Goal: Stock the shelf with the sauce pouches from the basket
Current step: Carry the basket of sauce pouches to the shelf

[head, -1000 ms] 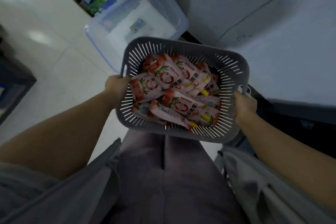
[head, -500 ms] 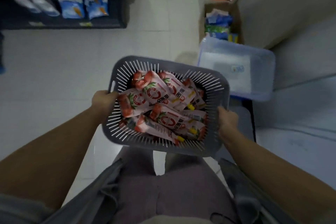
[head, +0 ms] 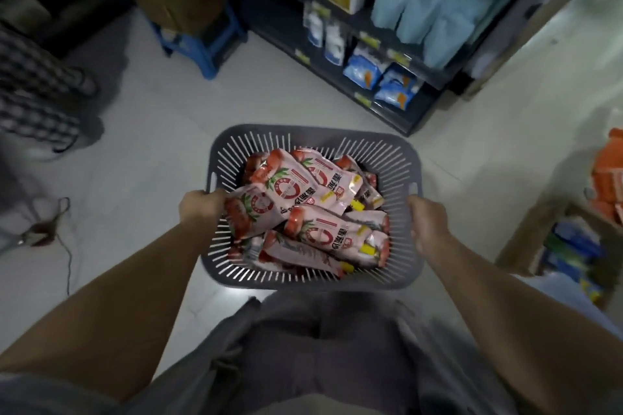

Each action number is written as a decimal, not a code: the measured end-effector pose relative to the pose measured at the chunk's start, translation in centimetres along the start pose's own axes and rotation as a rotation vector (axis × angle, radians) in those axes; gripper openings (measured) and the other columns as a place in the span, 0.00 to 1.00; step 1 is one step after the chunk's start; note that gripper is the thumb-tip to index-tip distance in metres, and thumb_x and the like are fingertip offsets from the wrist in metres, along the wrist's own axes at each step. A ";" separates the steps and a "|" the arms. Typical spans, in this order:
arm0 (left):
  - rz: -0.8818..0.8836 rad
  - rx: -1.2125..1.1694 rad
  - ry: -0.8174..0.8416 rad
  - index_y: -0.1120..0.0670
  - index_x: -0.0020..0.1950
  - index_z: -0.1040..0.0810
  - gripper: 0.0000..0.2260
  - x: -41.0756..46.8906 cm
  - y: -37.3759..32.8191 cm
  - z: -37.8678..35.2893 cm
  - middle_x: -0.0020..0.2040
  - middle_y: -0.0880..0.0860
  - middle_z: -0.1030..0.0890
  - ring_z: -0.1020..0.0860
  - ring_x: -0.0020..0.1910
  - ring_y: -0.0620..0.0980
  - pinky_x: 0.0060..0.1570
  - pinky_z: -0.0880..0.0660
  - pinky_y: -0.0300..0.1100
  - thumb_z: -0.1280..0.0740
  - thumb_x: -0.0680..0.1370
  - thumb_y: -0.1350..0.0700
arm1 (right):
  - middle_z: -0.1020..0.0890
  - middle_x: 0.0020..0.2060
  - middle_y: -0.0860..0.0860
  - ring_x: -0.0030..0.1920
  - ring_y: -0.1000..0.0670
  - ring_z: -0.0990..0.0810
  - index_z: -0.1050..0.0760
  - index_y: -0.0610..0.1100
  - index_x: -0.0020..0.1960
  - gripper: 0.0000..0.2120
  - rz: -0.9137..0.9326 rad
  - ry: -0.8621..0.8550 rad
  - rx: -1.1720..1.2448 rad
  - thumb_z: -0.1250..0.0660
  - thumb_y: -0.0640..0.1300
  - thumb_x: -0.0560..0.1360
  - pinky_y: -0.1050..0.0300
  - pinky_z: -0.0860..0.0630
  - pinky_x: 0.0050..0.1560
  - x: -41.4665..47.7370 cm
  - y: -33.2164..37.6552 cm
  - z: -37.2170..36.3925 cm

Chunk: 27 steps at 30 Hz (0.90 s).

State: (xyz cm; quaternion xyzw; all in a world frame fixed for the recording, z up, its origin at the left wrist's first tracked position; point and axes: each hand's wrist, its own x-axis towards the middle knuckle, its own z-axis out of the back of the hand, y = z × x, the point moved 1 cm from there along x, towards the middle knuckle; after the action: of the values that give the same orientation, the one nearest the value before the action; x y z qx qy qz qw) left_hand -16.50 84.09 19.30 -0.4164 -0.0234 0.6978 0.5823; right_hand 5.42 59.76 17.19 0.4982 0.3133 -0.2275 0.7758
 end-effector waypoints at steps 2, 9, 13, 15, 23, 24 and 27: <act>0.058 -0.054 -0.054 0.67 0.56 0.23 0.17 2.2 -0.3 1.9 0.46 0.62 0.21 0.21 0.50 0.63 0.51 0.24 0.50 0.37 0.75 0.54 | 0.32 0.13 0.53 0.14 0.54 0.36 0.30 0.41 0.29 0.12 0.041 0.050 -0.083 0.36 0.37 0.70 0.70 0.43 0.16 0.2 3.0 -4.0; 0.237 -0.217 -0.168 0.66 0.53 0.21 0.15 13.0 -3.4 6.9 0.42 0.61 0.22 0.24 0.41 0.60 0.45 0.25 0.48 0.36 0.75 0.55 | 0.35 0.11 0.53 0.11 0.57 0.39 0.33 0.43 0.28 0.14 0.132 0.230 -0.267 0.38 0.37 0.72 0.68 0.43 0.16 3.5 13.1 -19.7; 0.318 -0.316 -0.211 0.64 0.48 0.21 0.11 19.1 -6.9 9.1 0.41 0.61 0.23 0.24 0.40 0.59 0.42 0.27 0.47 0.36 0.75 0.56 | 0.35 0.14 0.54 0.13 0.58 0.39 0.33 0.44 0.30 0.14 0.134 0.319 -0.353 0.38 0.37 0.73 0.68 0.43 0.16 5.6 19.4 -28.6; 0.350 -0.350 -0.230 0.63 0.46 0.22 0.09 22.0 -8.6 10.6 0.41 0.61 0.23 0.24 0.40 0.59 0.43 0.26 0.48 0.37 0.75 0.57 | 0.34 0.14 0.54 0.14 0.56 0.37 0.34 0.44 0.28 0.15 0.163 0.335 -0.432 0.39 0.38 0.74 0.69 0.43 0.14 5.8 22.8 -32.8; 0.420 -0.459 -0.251 0.65 0.52 0.21 0.13 36.0 -15.1 17.1 0.44 0.61 0.22 0.22 0.45 0.59 0.46 0.25 0.49 0.36 0.74 0.57 | 0.34 0.12 0.53 0.20 0.54 0.34 0.31 0.44 0.19 0.20 0.291 0.443 -0.620 0.39 0.41 0.70 0.55 0.38 0.28 6.6 32.9 -50.2; 0.420 -0.460 -0.249 0.65 0.53 0.21 0.13 37.7 -16.0 18.1 0.44 0.61 0.22 0.23 0.44 0.58 0.45 0.27 0.48 0.36 0.74 0.58 | 0.33 0.12 0.53 0.23 0.51 0.34 0.31 0.43 0.21 0.18 0.293 0.428 -0.623 0.39 0.40 0.70 0.56 0.38 0.28 6.6 34.0 -52.4; 0.419 -0.485 -0.239 0.66 0.53 0.22 0.13 42.6 -18.4 20.8 0.44 0.61 0.22 0.22 0.45 0.59 0.47 0.25 0.48 0.36 0.74 0.59 | 0.33 0.13 0.52 0.24 0.49 0.34 0.33 0.44 0.26 0.15 0.290 0.407 -0.627 0.38 0.41 0.70 0.57 0.38 0.28 6.6 37.0 -58.2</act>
State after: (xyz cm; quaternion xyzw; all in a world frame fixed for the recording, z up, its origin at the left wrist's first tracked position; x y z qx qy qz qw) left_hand -13.46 134.82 18.82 -0.4537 -0.1709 0.8203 0.3035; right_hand 19.55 127.59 17.95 0.3111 0.4413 0.0944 0.8364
